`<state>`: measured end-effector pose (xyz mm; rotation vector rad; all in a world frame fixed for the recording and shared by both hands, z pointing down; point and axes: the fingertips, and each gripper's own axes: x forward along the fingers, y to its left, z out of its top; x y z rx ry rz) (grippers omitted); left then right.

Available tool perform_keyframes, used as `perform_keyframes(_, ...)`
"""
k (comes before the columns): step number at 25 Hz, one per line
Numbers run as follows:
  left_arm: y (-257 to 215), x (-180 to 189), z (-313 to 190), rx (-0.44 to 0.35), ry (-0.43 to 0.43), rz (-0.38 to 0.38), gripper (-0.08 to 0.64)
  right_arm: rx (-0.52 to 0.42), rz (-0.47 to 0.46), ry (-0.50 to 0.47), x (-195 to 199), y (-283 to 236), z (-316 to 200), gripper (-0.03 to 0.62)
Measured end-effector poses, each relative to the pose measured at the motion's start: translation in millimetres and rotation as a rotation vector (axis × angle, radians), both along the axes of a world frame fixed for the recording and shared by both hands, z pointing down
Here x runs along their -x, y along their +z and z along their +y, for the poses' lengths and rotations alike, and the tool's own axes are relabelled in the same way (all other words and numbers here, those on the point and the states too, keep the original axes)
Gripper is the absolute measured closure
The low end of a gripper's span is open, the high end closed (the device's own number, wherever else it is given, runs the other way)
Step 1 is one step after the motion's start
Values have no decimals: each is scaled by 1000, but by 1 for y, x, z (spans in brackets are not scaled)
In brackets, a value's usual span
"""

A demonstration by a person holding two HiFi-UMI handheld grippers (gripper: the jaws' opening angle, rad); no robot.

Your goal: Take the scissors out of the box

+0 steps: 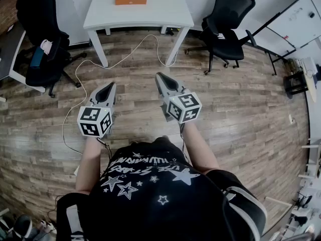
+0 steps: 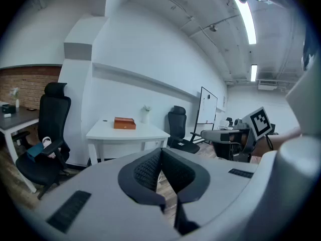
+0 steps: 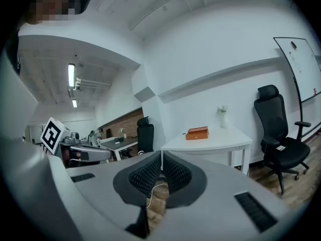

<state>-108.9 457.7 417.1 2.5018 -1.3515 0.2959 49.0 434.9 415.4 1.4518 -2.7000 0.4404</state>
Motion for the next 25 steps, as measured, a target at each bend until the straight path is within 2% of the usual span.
perform_keyframes(13, 11, 30, 13, 20, -2, -9, 543, -10, 32, 1, 23, 5, 10, 544)
perform_keyframes(19, 33, 36, 17, 61, 32, -5, 543, 41, -1, 21, 30, 26, 15, 543)
perform_keyframes(25, 41, 38, -7, 92, 27, 14, 543, 62, 9, 15, 27, 32, -12, 543)
